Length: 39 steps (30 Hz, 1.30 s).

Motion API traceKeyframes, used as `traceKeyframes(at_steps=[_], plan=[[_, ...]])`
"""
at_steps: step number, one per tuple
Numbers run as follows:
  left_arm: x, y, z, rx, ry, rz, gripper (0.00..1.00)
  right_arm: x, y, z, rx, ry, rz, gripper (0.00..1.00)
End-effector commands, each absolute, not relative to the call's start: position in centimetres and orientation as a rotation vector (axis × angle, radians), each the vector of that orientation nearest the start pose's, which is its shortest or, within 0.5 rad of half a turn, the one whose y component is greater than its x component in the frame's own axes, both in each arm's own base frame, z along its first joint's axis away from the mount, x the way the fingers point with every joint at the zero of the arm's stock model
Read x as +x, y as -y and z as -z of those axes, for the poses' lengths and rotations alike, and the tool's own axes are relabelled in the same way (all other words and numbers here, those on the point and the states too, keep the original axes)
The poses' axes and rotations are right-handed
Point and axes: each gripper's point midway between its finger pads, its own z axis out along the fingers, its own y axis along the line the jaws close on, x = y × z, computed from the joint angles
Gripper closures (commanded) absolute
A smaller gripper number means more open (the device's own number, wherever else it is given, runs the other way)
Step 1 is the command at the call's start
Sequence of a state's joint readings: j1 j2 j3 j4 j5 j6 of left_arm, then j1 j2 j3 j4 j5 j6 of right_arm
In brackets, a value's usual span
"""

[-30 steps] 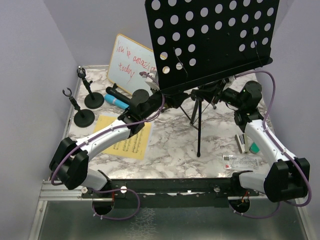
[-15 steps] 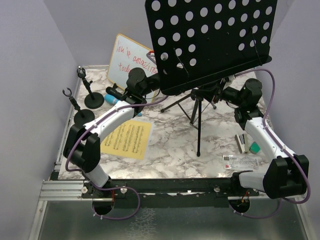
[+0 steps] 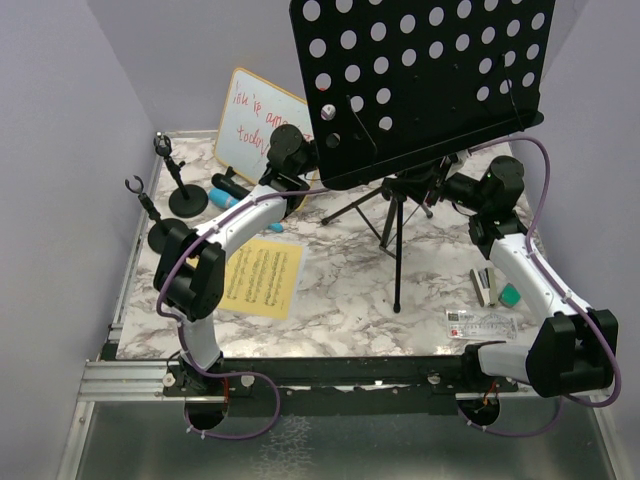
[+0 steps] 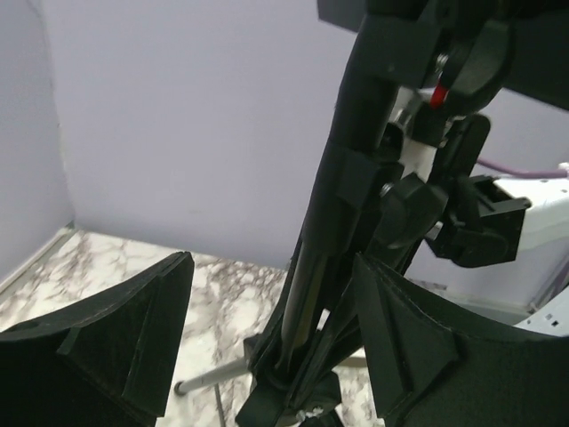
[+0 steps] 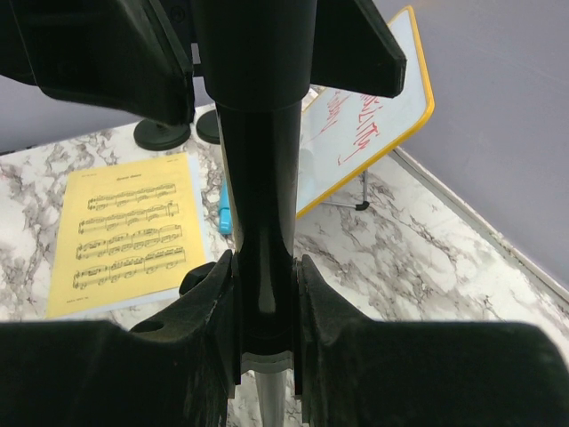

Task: Pack up the instrument practice props
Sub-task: Unscrew the knob on the music stand.

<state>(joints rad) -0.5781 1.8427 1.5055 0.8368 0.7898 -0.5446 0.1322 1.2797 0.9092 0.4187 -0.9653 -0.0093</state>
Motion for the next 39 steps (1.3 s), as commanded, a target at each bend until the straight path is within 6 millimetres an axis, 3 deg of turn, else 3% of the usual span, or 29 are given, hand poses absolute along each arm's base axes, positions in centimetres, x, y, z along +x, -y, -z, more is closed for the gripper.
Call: traceKeyframes(at_steps=[1, 12, 17, 22, 39], plan=[[33.8, 40.3, -42.9, 0.825, -0.955, 1.521, 0.25, 33.6, -19.8, -21.7, -0.861, -1.624, -0.952, 0.99], [32.8, 41.5, -43.4, 0.828, -0.906, 1.57, 0.3, 33.8, -19.9, -21.5, -0.849, -1.642, -0.934, 0.99], [33.2, 41.4, -44.1, 0.801, -0.883, 1.541, 0.32, 33.8, -20.0, -21.6, -0.85, -1.642, -0.929, 0.99], [33.6, 41.8, -43.4, 0.804, -0.883, 1.518, 0.39, 33.8, -20.0, -21.9, -0.848, -1.642, -0.92, 0.99], [34.5, 41.7, -41.8, 0.751, -0.825, 1.215, 0.43, 33.7, -20.2, -22.1, -0.838, -1.646, -0.919, 0.99]])
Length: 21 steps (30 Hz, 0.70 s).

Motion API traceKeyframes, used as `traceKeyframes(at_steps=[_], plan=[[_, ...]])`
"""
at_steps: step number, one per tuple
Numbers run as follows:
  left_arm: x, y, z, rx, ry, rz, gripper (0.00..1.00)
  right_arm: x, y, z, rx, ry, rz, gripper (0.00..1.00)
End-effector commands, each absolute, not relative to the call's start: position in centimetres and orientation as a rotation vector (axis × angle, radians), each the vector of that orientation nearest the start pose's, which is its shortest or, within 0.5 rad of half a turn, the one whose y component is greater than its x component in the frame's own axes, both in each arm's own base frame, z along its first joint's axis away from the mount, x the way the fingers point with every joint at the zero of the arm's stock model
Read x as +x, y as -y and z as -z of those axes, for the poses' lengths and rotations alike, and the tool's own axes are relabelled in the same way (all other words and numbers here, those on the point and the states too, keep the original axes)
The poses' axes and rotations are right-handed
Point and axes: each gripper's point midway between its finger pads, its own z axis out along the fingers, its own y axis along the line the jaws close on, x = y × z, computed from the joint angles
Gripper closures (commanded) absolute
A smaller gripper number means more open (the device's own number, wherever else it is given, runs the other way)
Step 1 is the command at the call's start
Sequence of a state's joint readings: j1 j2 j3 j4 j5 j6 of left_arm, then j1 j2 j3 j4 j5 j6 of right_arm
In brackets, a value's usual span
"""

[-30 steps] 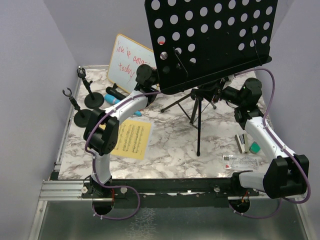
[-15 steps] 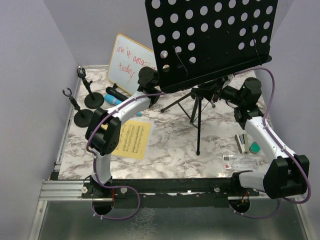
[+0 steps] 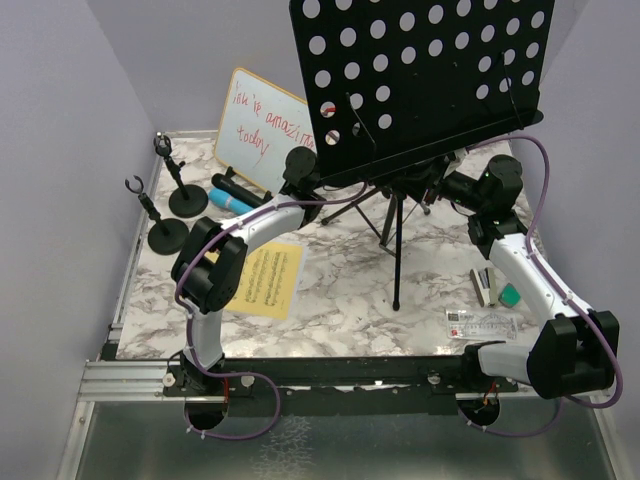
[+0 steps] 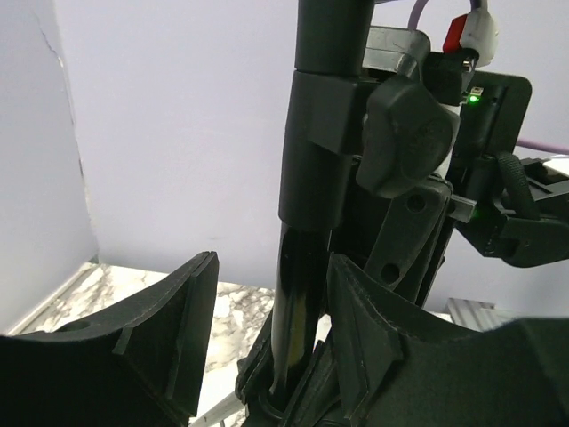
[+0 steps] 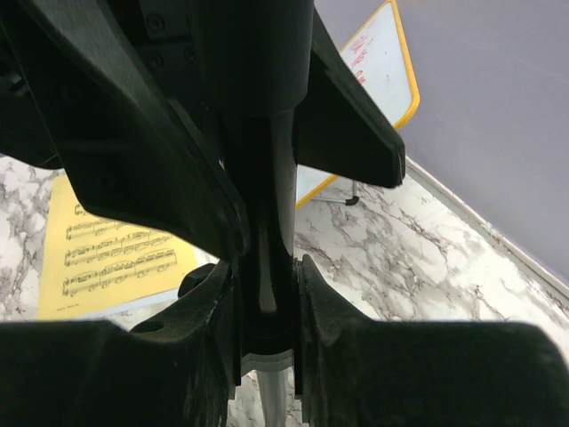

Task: Pack up the instrument practice props
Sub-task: Unscrew the knob on the music stand.

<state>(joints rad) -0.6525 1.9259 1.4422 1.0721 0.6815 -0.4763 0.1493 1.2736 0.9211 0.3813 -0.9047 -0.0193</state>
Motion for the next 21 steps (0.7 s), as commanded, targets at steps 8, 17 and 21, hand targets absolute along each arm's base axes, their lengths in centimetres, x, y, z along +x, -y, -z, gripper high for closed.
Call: traceKeyframes(at_steps=[8, 17, 21], plan=[[33.3, 40.9, -44.2, 0.707, -0.738, 1.249, 0.42, 33.7, -20.2, -21.9, -0.835, -1.651, -0.918, 0.99], [33.7, 41.5, -43.9, 0.705, -0.751, 1.288, 0.64, 33.8, -20.1, -22.2, -0.822, -1.65, -0.911, 0.99], [33.7, 41.6, -43.5, 0.707, -0.76, 1.295, 0.9, 33.8, -20.0, -22.7, -0.802, -1.64, -0.904, 0.99]])
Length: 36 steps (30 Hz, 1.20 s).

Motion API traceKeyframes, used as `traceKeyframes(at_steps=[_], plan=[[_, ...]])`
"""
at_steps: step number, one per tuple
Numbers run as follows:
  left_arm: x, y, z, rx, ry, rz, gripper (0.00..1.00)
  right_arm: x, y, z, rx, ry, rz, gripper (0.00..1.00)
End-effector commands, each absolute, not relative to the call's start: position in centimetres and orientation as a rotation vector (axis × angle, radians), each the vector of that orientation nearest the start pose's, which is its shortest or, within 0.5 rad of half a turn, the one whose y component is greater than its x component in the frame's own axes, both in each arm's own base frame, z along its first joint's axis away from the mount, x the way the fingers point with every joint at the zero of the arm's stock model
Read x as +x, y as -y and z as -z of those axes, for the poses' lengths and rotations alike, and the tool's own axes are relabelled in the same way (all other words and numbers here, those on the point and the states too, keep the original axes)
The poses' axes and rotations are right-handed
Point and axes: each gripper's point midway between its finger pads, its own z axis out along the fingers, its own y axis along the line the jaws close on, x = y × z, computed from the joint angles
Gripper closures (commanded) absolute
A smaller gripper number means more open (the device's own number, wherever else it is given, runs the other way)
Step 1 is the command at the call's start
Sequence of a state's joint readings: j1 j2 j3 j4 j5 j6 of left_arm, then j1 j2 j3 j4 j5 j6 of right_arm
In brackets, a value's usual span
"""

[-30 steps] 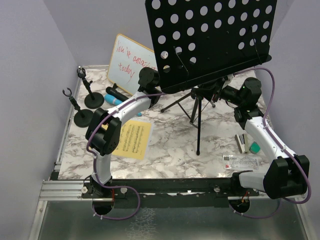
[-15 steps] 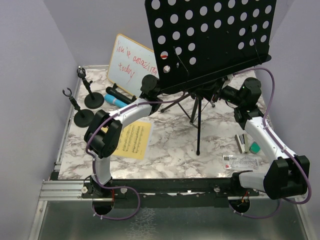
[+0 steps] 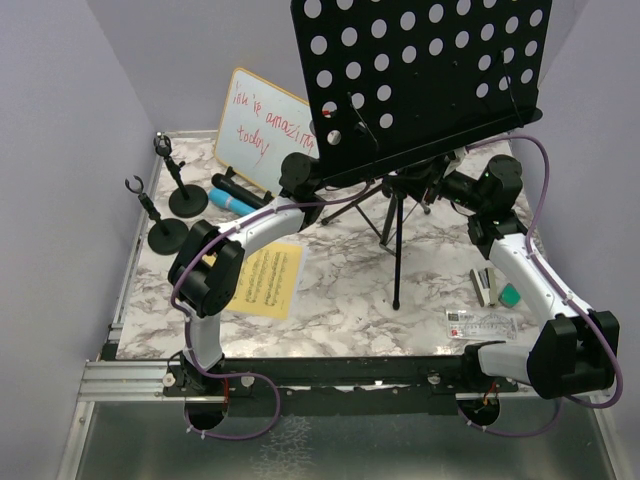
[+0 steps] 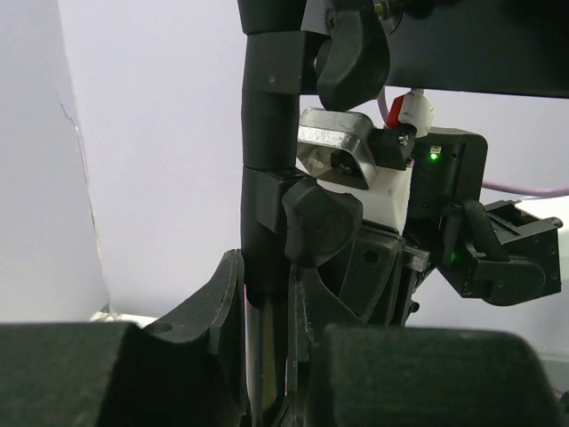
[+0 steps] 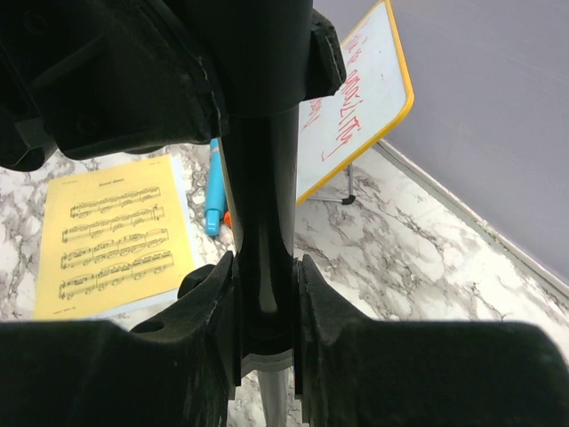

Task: Pack up the instrument practice props
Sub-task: Unscrew the knob on the music stand, then close the music stand at the center of the board.

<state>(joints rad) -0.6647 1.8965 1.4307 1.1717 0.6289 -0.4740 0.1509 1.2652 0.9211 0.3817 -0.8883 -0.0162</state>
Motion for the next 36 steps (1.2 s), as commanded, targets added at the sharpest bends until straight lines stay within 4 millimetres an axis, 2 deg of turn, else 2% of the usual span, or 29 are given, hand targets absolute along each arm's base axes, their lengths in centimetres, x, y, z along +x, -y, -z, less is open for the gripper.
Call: traceKeyframes(at_steps=[1, 2, 4, 9, 13, 17, 24, 29, 36], plan=[[33.7, 41.5, -43.5, 0.708, -0.761, 1.293, 0.96, 33.9, -19.9, -22.8, -0.793, -1.639, -0.897, 0.98], [33.6, 41.5, -43.4, 0.708, -0.763, 1.289, 1.0, 34.0, -19.8, -22.9, -0.779, -1.642, -0.889, 0.94], [33.6, 41.5, -43.1, 0.71, -0.767, 1.281, 1.0, 34.2, -19.5, -23.5, -0.751, -1.638, -0.861, 0.85], [33.8, 41.5, -42.8, 0.712, -0.782, 1.269, 1.0, 34.5, -18.2, -25.4, -0.616, -1.619, -0.782, 0.57], [34.1, 41.5, -42.6, 0.709, -0.788, 1.258, 1.0, 33.7, -16.9, -26.2, -0.522, -1.593, -0.723, 0.32], [34.2, 41.6, -42.5, 0.707, -0.794, 1.254, 1.0, 32.2, -15.8, -25.8, -0.443, -1.588, -0.689, 0.21], [34.4, 41.7, -42.2, 0.707, -0.806, 1.252, 1.0, 29.1, -16.0, -22.6, -0.362, -1.638, -0.732, 0.21], [34.2, 42.0, -42.4, 0.71, -0.799, 1.258, 1.0, 28.1, -16.3, -19.7, -0.326, -1.686, -0.743, 0.31], [34.0, 42.1, -42.3, 0.711, -0.8, 1.262, 1.0, 28.1, -17.1, -17.5, -0.326, -1.712, -0.774, 0.46]])
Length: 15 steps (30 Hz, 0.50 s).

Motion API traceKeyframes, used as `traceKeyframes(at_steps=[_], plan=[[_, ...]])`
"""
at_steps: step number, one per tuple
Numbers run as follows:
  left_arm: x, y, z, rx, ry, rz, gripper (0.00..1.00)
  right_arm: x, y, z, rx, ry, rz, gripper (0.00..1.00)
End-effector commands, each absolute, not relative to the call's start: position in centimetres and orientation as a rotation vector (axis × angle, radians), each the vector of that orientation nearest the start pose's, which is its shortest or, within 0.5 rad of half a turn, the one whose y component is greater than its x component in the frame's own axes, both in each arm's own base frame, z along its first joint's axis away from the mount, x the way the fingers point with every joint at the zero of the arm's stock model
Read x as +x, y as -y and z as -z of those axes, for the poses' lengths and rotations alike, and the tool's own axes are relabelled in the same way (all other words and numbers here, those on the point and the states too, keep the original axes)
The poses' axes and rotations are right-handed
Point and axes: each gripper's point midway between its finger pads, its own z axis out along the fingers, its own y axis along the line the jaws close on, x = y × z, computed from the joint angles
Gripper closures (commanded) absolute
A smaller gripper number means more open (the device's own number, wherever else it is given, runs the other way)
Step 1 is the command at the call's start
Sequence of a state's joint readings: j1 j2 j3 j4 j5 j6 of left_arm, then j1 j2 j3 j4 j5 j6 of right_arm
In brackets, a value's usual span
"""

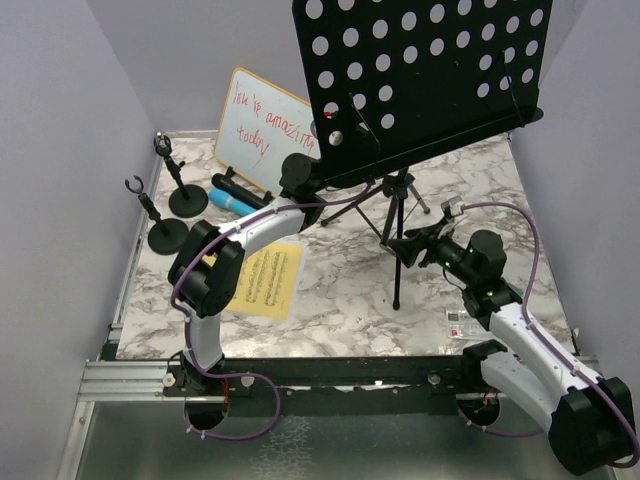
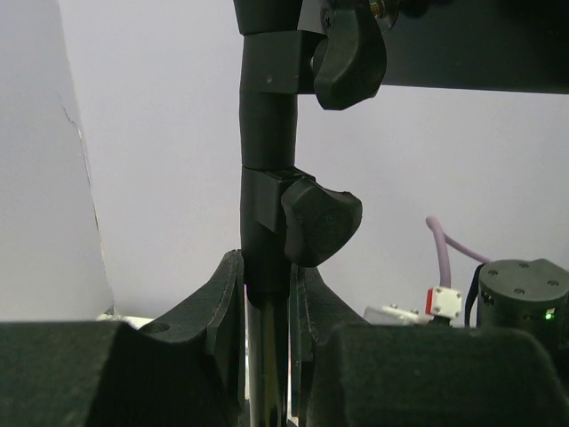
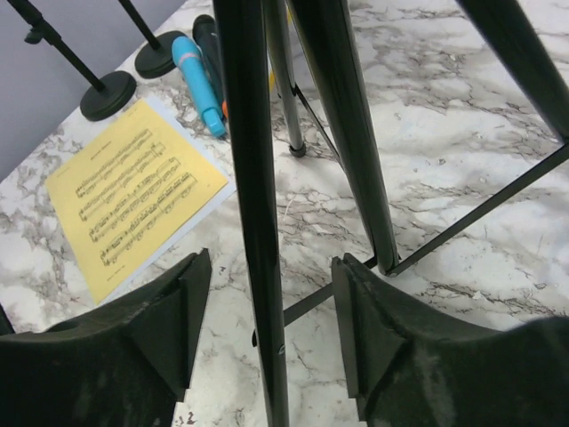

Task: Pack up the instrument practice props
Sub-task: Close the music stand at the center of the board.

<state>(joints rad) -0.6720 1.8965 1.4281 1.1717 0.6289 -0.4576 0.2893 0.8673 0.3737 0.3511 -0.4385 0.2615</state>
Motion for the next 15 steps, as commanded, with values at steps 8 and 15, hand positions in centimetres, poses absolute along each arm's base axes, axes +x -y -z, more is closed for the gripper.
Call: traceKeyframes(at_steps=[8, 15], plan=[[33.2, 42.4, -42.7, 0.712, -0.798, 1.298, 1.0, 29.3, -17.1, -19.2, -0.345, -1.644, -0.74, 0.98], [31.9, 42.6, -43.3, 0.717, -0.786, 1.318, 1.0, 30.3, -16.3, -22.4, -0.309, -1.539, -0.683, 0.99]])
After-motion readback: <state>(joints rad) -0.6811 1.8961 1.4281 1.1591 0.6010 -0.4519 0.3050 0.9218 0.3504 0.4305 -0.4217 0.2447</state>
